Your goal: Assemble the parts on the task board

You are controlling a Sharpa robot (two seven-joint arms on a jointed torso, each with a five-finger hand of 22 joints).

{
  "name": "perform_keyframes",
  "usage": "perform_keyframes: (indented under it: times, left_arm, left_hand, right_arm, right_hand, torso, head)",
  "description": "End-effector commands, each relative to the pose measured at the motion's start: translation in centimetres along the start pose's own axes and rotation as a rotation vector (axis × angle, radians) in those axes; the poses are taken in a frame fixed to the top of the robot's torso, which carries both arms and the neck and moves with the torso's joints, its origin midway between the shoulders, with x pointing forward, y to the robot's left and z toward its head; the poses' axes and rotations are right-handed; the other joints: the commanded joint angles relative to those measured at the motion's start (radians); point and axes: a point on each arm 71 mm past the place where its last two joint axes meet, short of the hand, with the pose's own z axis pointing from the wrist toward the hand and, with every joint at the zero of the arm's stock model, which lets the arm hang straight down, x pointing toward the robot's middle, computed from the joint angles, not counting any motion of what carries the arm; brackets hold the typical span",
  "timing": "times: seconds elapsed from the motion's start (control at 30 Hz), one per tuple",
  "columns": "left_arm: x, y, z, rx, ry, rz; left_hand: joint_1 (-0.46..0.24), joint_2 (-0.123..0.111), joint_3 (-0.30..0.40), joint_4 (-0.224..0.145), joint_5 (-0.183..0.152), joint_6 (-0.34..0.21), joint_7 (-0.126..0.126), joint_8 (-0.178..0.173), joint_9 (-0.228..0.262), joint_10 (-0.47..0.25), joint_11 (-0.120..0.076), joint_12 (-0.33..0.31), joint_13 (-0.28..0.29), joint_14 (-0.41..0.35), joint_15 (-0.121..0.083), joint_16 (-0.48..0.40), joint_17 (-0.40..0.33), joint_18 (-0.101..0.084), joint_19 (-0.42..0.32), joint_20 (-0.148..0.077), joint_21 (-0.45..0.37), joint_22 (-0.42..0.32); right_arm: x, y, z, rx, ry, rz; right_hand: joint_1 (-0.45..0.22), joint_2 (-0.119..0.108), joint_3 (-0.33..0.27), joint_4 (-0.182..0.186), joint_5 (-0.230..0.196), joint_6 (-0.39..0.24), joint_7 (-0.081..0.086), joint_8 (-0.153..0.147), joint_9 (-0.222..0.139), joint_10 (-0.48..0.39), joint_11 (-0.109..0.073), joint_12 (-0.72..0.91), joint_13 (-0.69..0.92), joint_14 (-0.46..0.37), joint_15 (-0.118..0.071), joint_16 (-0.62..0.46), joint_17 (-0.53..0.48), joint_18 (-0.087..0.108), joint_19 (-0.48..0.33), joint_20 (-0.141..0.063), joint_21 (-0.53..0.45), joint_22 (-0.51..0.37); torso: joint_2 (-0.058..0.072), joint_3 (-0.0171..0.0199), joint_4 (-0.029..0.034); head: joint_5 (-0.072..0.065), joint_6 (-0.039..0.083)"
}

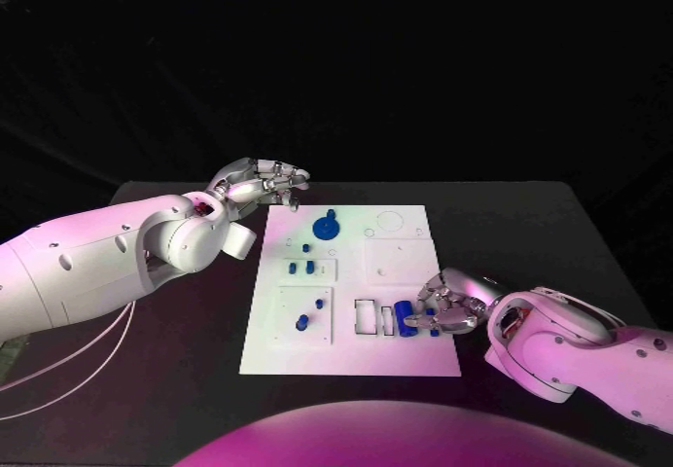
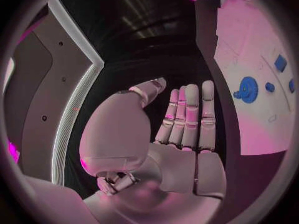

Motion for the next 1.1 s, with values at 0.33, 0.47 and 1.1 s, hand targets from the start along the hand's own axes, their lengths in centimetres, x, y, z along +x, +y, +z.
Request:
perform_keyframes:
  times: [0.33, 0.47, 1.1]
  left_arm:
    - [0.3, -0.1, 0.0, 0.004, 0.021, -0.005]
    - [0.2, -0.1, 0.0, 0.003, 0.021, -0.005]
    - [0.1, -0.1, -0.1, 0.002, 0.018, -0.004]
  left_hand:
    - [-0.004, 0.008, -0.004, 0.003, 0.001, -0.006, 0.000, 0.006, 0.001, 0.001, 0.004, -0.004, -0.002, 0.003, 0.004, -0.002, -0.002, 0.011, 0.002, 0.004, 0.000, -0.001]
    - [-0.004, 0.008, -0.004, 0.003, 0.001, -0.006, 0.000, 0.006, 0.001, 0.001, 0.004, -0.004, -0.002, 0.003, 0.004, -0.002, -0.002, 0.011, 0.002, 0.004, 0.000, -0.001]
    - [-0.004, 0.008, -0.004, 0.003, 0.001, -0.006, 0.000, 0.006, 0.001, 0.001, 0.004, -0.004, -0.002, 0.003, 0.004, -0.002, -0.002, 0.011, 0.002, 0.004, 0.000, -0.001]
  right_arm:
    - [1.1, 0.2, 0.9, 0.015, 0.014, -0.056]
    - [1.4, 0.3, 1.1, 0.019, 0.024, -0.051]
    - [1.3, 0.3, 0.9, 0.049, -0.005, 0.035]
  right_hand:
    - [0.013, -0.001, -0.006, 0.004, -0.004, 0.010, -0.002, 0.007, 0.003, 0.010, -0.003, 0.013, 0.009, 0.078, -0.006, 0.006, 0.138, -0.019, 0.085, -0.006, 0.006, 0.249]
    - [0.026, 0.002, -0.004, 0.006, 0.000, 0.014, -0.003, 0.008, 0.006, 0.013, -0.004, 0.019, 0.014, 0.079, -0.007, 0.008, 0.143, -0.019, 0.085, -0.007, 0.007, 0.249]
    - [0.075, 0.021, 0.080, 0.013, 0.079, 0.069, -0.025, 0.015, 0.024, 0.053, -0.024, 0.079, 0.072, 0.084, -0.023, 0.017, 0.165, -0.025, 0.096, -0.021, 0.031, 0.257]
  torso:
    - [0.000, -0.0009, 0.0011]
    - [0.000, -0.0013, 0.0016]
    - [-0.001, -0.0021, -0.0002]
  head:
    - [0.002, 0.000]
    - [0.001, 0.000]
    - [-0.001, 0.000]
